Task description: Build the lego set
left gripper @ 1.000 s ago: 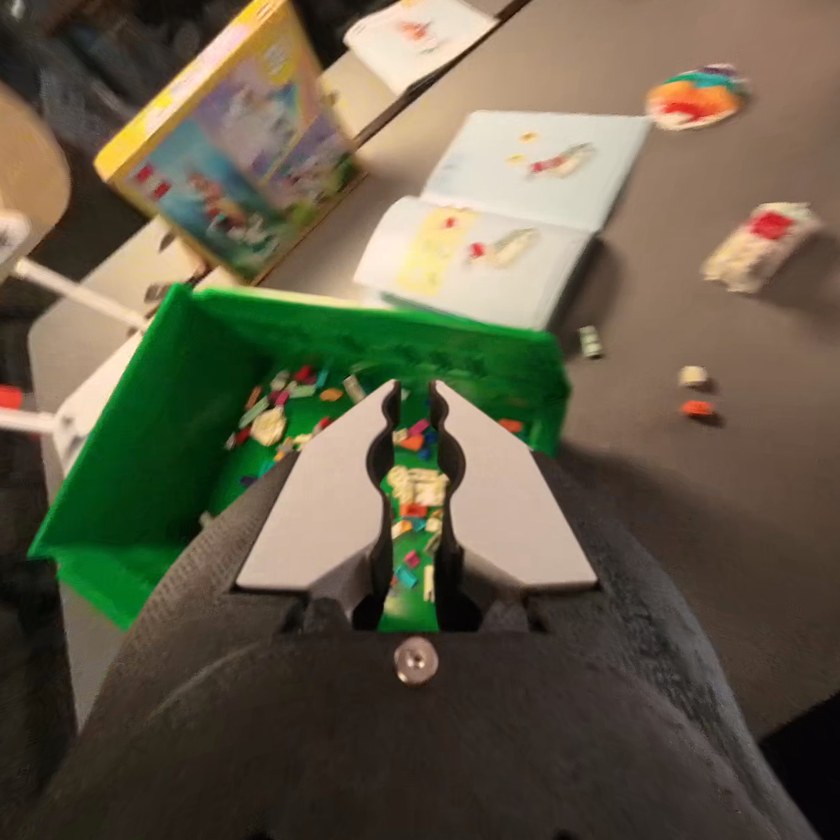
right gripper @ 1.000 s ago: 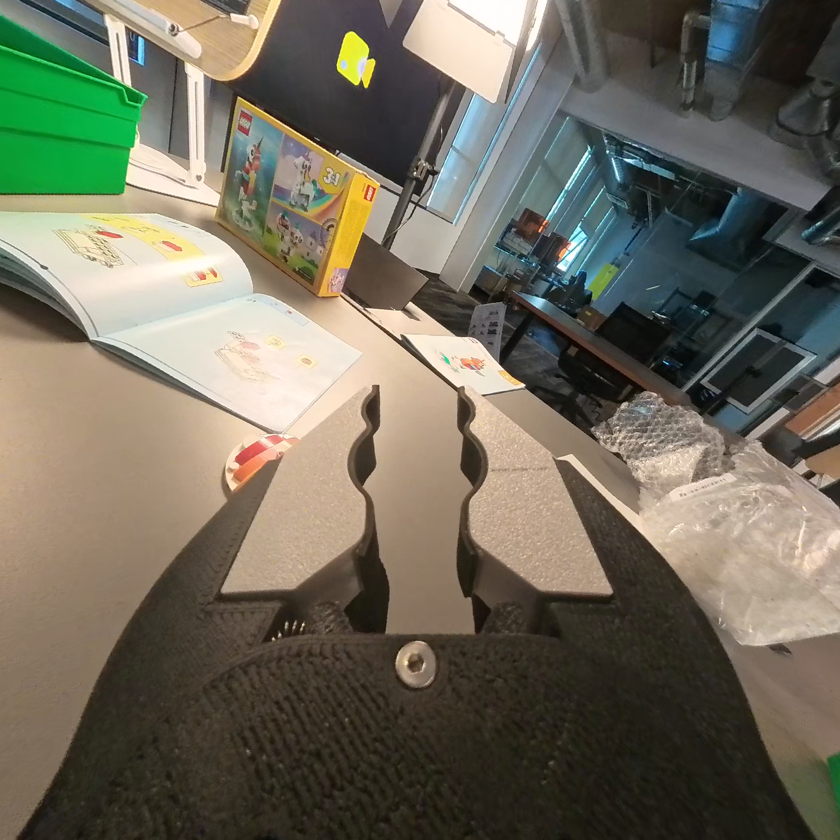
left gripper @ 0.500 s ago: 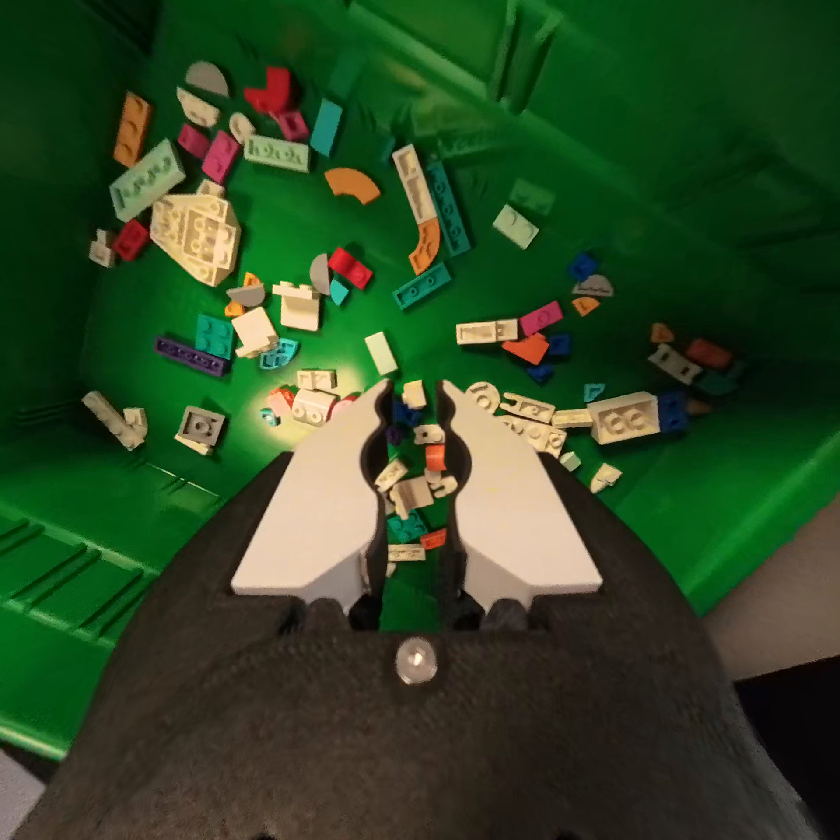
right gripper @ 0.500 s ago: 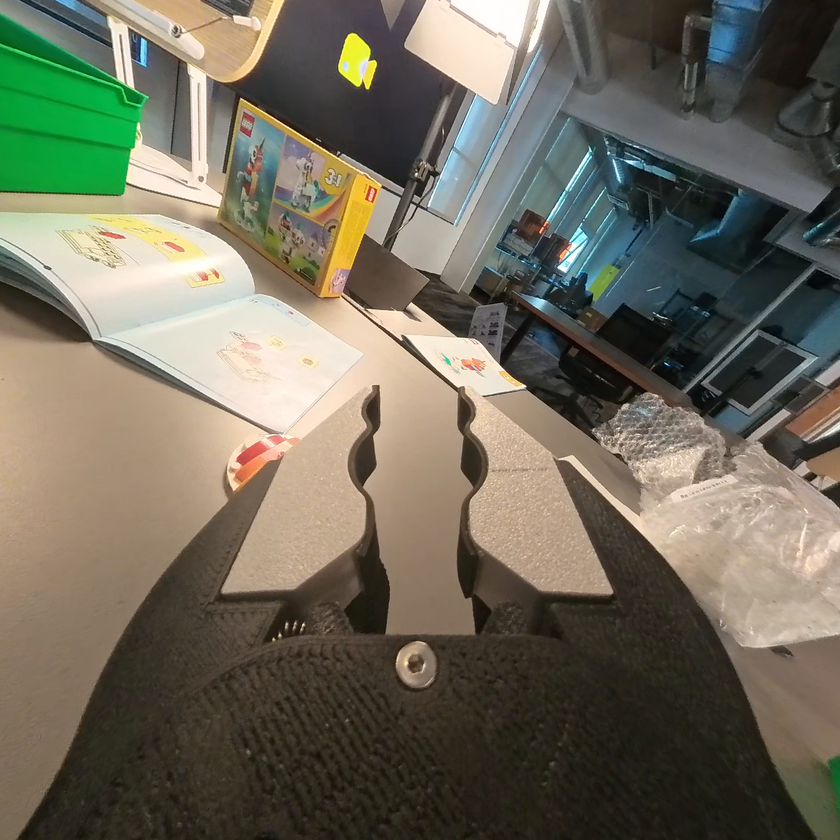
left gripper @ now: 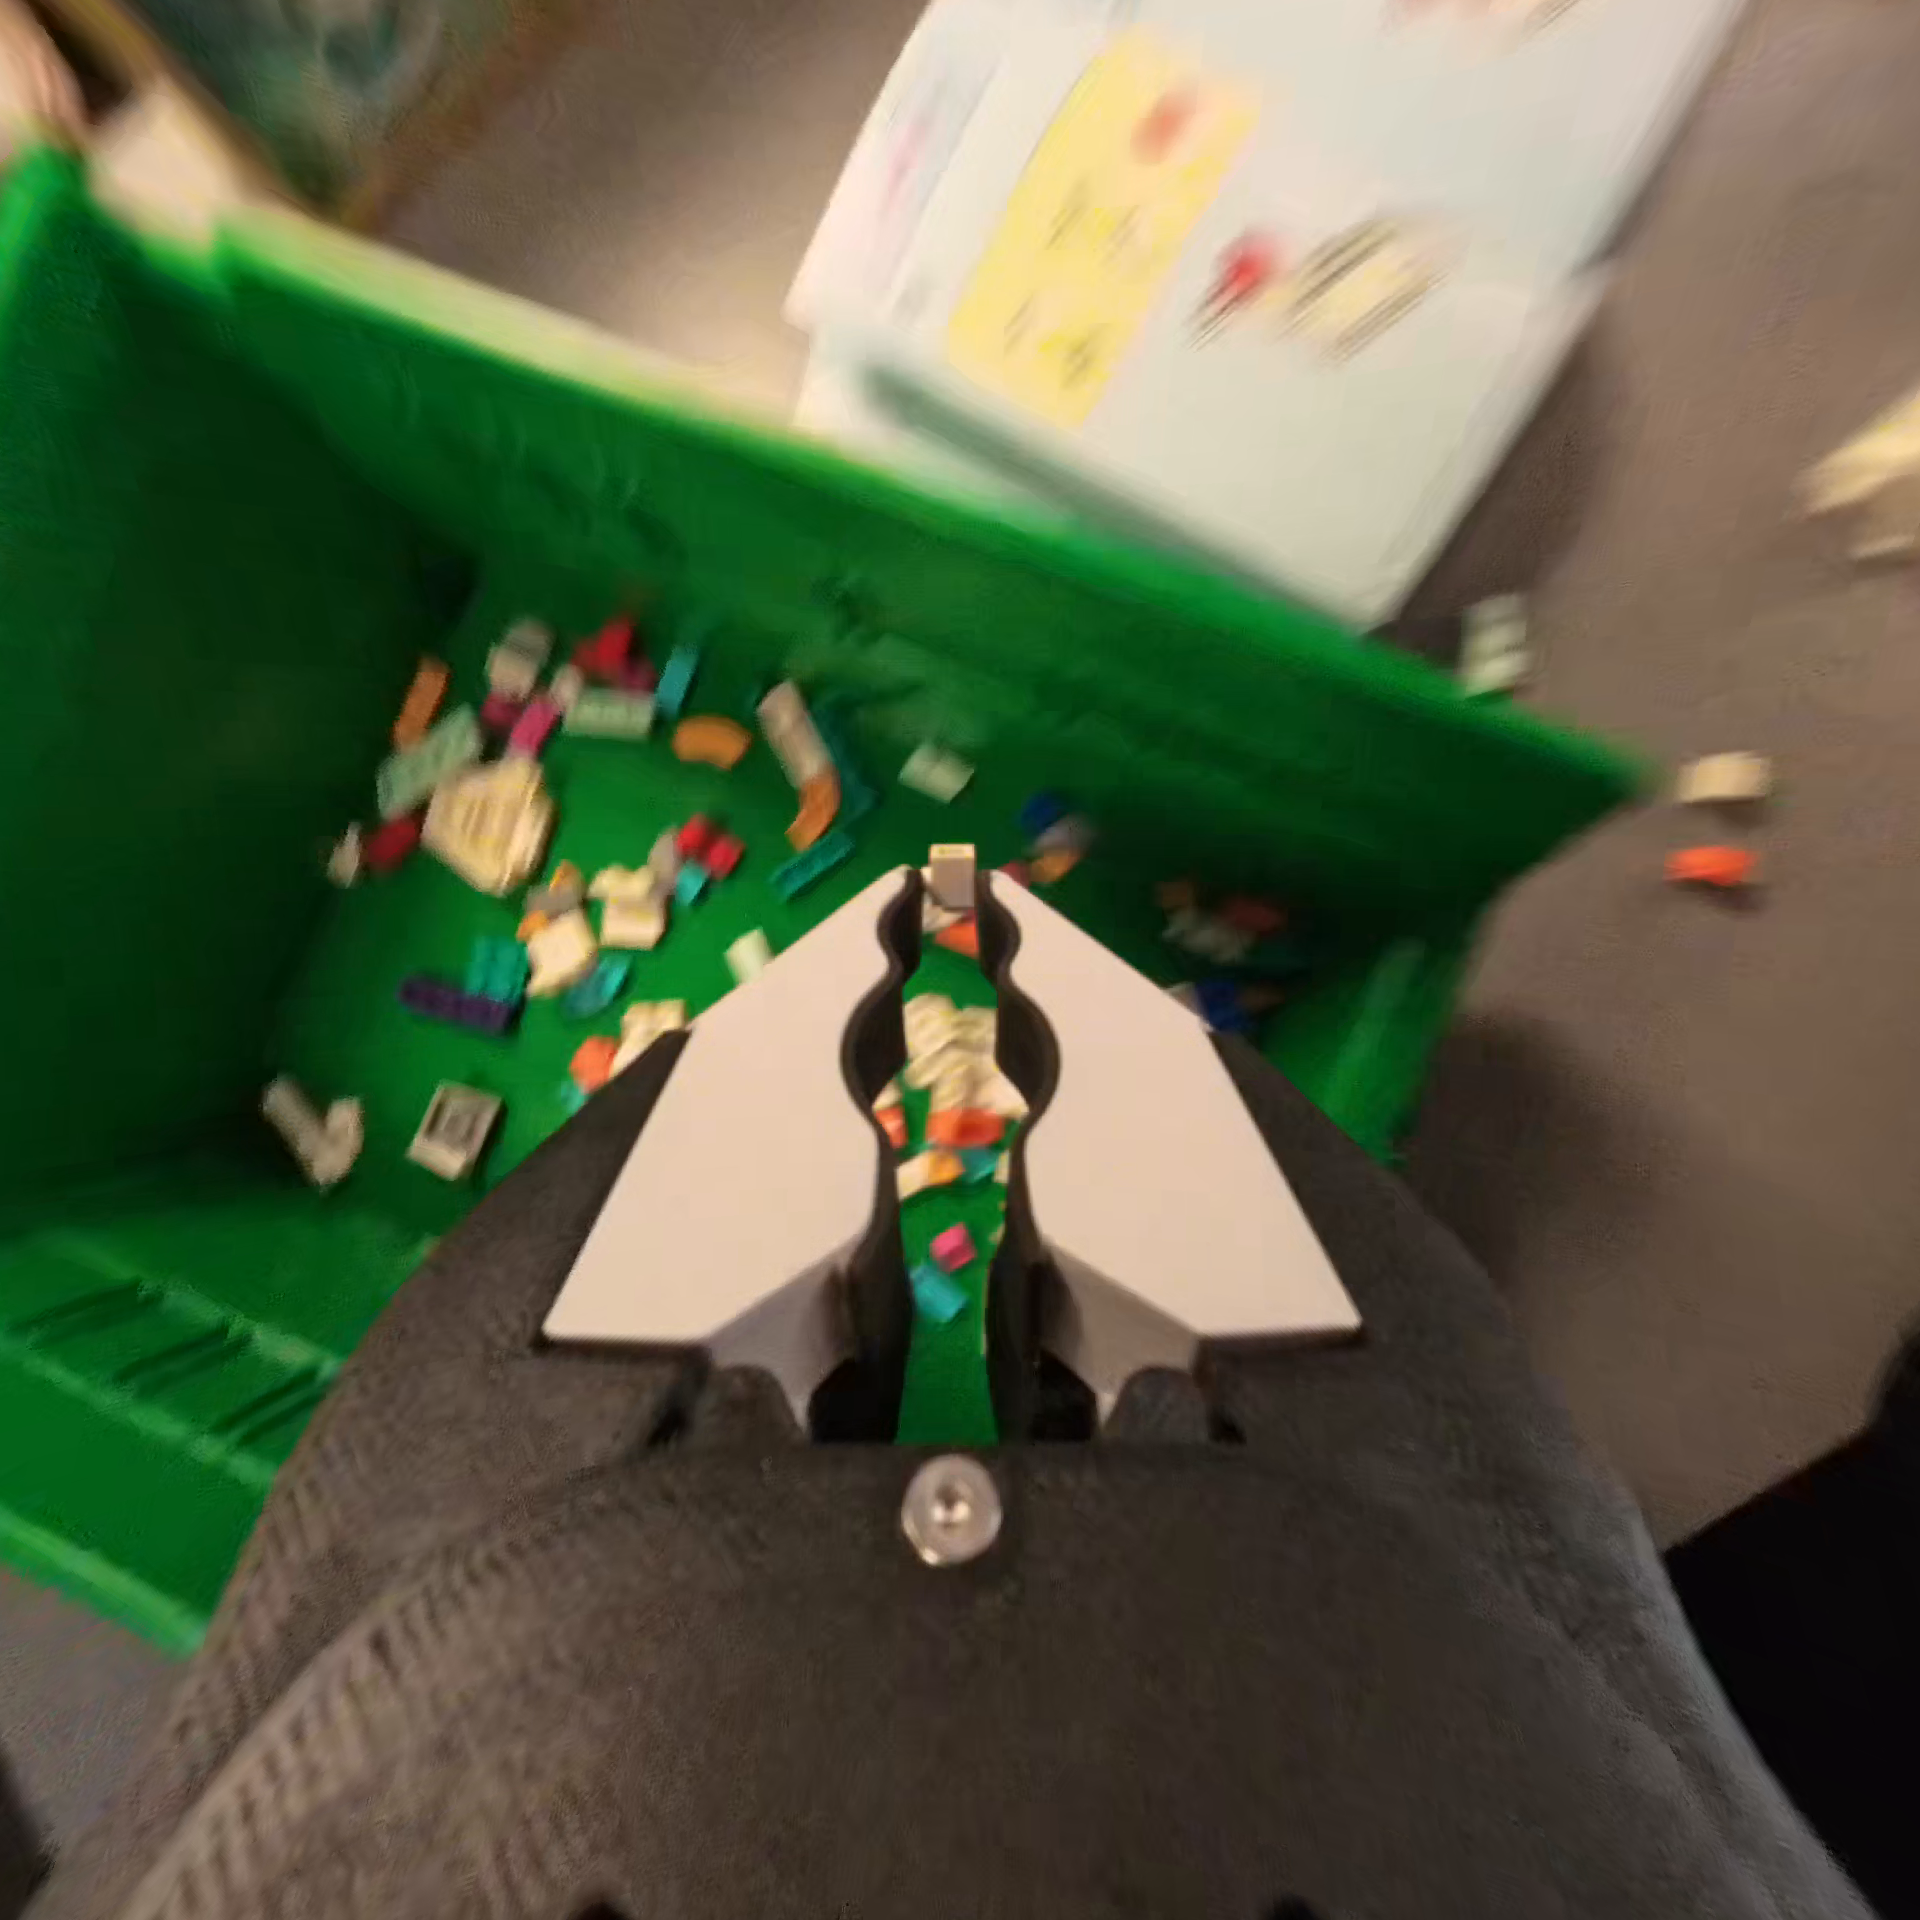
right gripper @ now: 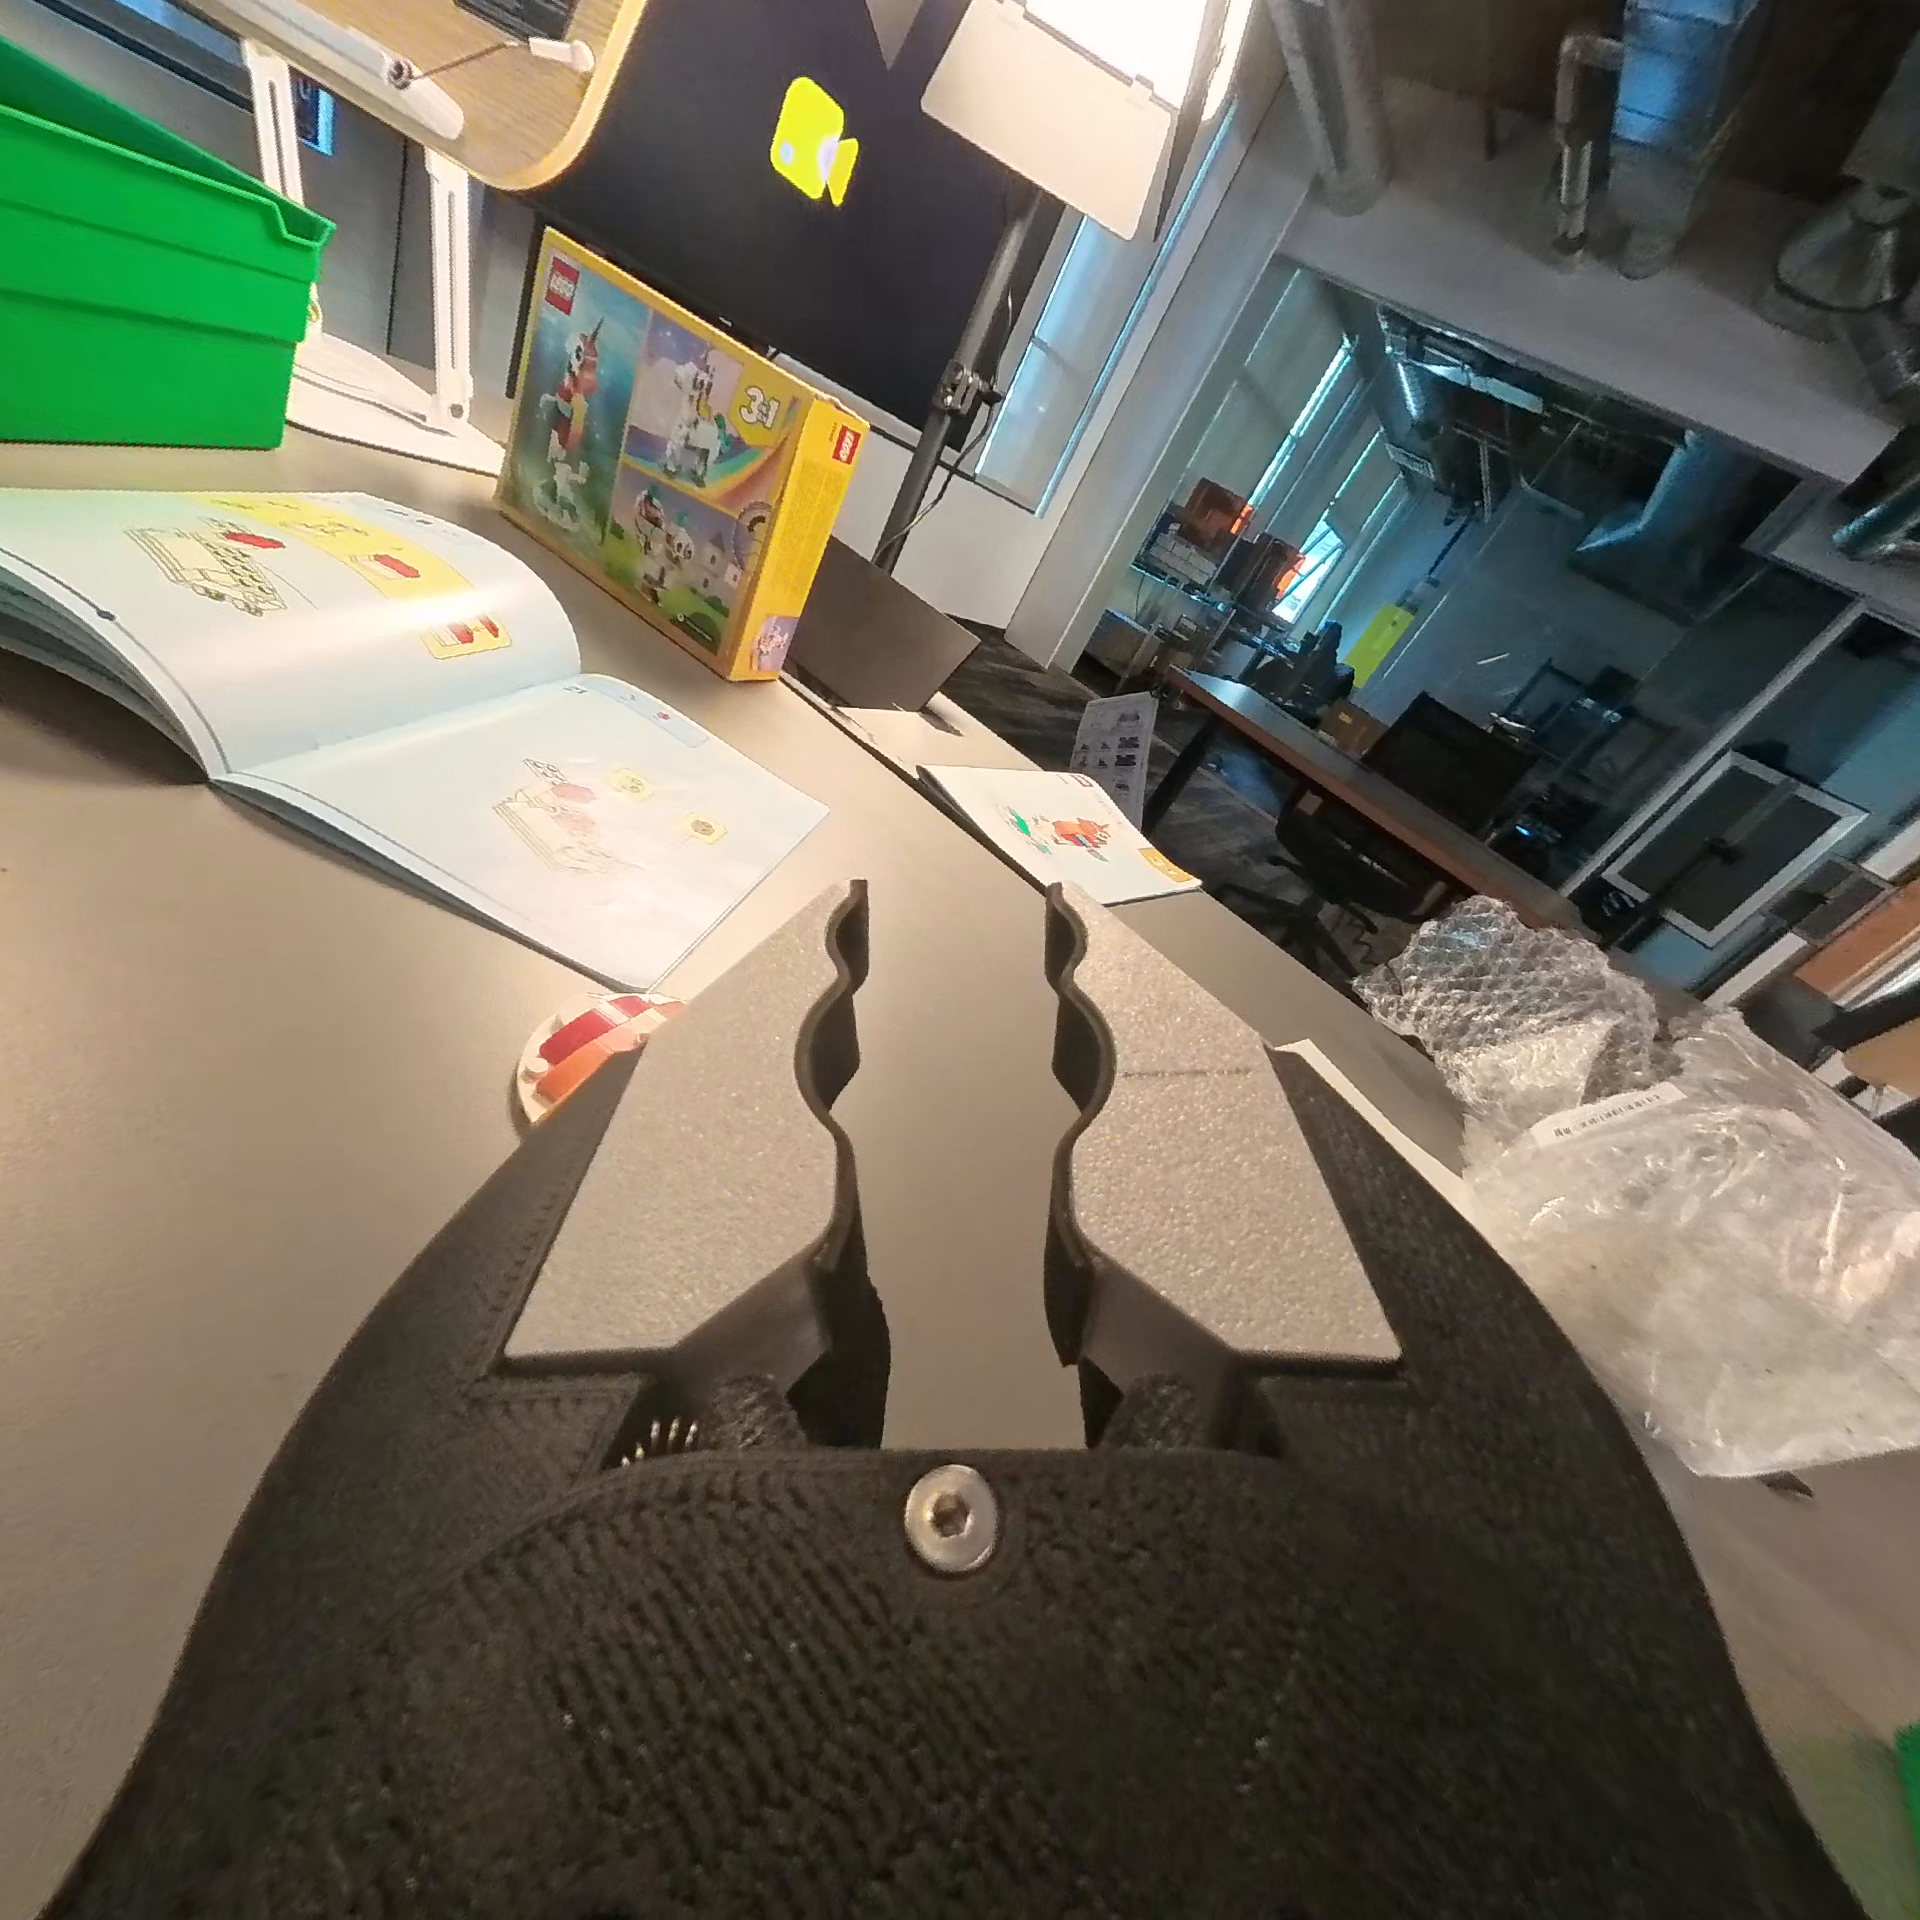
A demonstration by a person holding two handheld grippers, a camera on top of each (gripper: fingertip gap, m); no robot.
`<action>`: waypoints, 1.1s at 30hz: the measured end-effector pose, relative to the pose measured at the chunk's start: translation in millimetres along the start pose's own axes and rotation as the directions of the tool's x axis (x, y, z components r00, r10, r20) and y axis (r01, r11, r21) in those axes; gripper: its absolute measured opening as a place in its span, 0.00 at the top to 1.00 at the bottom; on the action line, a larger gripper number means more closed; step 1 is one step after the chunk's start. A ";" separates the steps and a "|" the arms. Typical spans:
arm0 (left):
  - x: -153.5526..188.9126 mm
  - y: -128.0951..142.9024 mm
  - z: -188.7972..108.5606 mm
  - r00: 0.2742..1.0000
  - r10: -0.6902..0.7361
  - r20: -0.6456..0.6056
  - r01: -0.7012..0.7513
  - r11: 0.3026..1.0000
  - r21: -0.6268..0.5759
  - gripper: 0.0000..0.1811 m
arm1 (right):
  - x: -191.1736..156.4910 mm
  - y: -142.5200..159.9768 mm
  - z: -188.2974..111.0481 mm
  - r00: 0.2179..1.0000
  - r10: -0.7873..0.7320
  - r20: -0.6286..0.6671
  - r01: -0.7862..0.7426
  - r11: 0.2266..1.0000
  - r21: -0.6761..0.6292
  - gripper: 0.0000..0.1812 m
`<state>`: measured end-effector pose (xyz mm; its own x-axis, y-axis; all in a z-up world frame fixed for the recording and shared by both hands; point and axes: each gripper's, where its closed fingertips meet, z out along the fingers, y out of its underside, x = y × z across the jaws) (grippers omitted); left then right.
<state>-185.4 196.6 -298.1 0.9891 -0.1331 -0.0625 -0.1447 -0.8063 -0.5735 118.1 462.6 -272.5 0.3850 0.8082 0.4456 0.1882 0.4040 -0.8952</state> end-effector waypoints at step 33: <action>182.5 -16.7 -30.1 0.937 0.187 -0.295 -0.024 0.877 0.480 0.81 | 2.4 2.3 0.8 1.000 -0.016 -0.018 0.015 1.000 -0.014 0.82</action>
<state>-3.2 168.4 -275.3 0.8922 -0.4453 0.0753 -0.1378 -0.4272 -0.8936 118.7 465.8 -273.5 0.3986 0.7937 0.4594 0.2067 0.4103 -0.8882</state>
